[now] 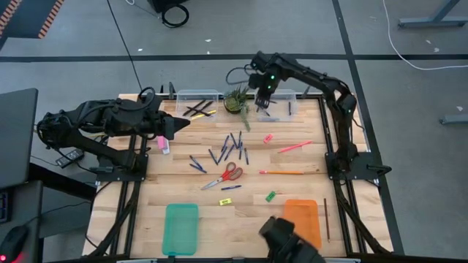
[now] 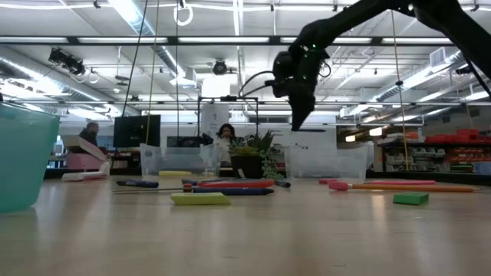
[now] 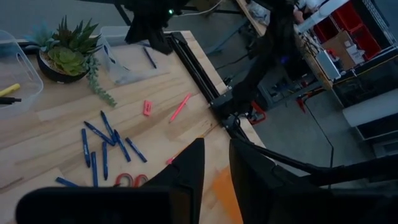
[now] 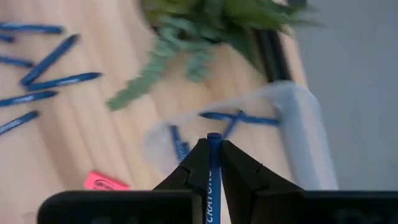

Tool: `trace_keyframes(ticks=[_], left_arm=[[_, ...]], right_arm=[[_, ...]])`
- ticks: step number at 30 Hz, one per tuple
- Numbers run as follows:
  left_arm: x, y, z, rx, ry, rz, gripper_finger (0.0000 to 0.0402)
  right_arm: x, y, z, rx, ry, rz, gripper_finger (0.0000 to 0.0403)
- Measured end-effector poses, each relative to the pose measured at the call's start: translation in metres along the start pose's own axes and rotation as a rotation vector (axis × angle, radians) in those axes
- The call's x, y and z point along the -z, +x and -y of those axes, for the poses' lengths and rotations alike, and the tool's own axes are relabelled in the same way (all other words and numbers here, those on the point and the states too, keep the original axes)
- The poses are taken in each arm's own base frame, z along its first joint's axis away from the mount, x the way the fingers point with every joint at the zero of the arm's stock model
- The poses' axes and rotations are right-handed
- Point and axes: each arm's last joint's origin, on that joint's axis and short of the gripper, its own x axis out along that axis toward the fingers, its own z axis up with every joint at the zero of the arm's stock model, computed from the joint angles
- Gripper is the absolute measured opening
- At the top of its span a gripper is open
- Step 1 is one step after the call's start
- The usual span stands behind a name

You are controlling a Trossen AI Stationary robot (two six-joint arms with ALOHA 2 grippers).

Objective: Sort crayons/erasers/pens/pencils in bins
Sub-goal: Put the blue crayon into the right transparent bin

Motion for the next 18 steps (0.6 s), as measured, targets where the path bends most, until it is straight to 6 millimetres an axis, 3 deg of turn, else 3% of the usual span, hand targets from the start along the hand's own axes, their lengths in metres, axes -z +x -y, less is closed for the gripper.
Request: trace_keyframes(ticks=[6, 12, 18], left_arm=[[0.0, 0.0, 0.0, 0.002, -0.001, 0.001, 0.0079], [0.0, 0.0, 0.0, 0.003, -0.002, 0.001, 0.0084], [0.0, 0.0, 0.0, 0.003, -0.001, 0.002, 0.008]], right_arm=[[0.018, 0.01, 0.029, -0.013, 0.149, -0.015, 0.0038], [0.031, 0.028, 0.03, -0.034, 0.174, -0.073, 0.0042], [0.037, 0.037, 0.029, -0.043, 0.228, -0.105, 0.0097]])
